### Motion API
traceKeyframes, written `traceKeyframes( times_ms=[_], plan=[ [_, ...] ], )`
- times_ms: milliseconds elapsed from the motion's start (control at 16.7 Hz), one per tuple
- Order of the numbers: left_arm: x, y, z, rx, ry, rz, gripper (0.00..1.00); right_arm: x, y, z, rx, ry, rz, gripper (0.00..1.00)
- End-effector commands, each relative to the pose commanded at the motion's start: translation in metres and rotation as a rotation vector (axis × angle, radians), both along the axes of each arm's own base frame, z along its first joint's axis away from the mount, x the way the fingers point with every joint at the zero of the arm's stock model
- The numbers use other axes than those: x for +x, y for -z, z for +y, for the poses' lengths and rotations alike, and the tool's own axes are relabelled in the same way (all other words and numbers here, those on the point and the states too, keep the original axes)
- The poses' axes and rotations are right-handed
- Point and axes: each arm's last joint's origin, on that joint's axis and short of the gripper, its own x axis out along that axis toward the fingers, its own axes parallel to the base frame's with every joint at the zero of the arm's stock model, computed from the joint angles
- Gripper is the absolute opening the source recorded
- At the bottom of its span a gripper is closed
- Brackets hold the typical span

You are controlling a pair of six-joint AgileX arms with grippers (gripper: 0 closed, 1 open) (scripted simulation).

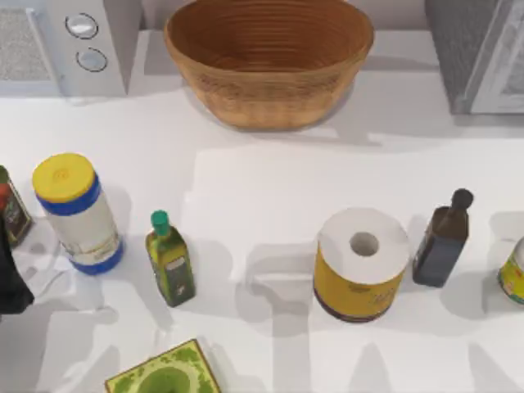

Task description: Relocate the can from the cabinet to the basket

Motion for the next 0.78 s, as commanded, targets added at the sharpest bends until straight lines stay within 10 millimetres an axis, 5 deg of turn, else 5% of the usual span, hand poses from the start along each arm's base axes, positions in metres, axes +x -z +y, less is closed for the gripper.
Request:
traceKeyframes(
  times_ms=[180, 360, 780],
  plan=[
    [0.0, 0.0, 0.0, 0.0, 0.0, 0.0, 1.0, 0.0, -0.003, 0.0, 0.0, -0.002, -0.004, 1.0],
    [0.0, 0.0, 0.0, 0.0, 0.0, 0.0, 1.0, -0.002, -0.028, 0.002, -0.001, -0.01, -0.024, 1.0],
    [0.0, 0.0, 0.0, 0.0, 0.0, 0.0, 1.0, 0.007, -0.14, 0.007, 0.0, -0.016, -0.043, 1.0]
  ],
)
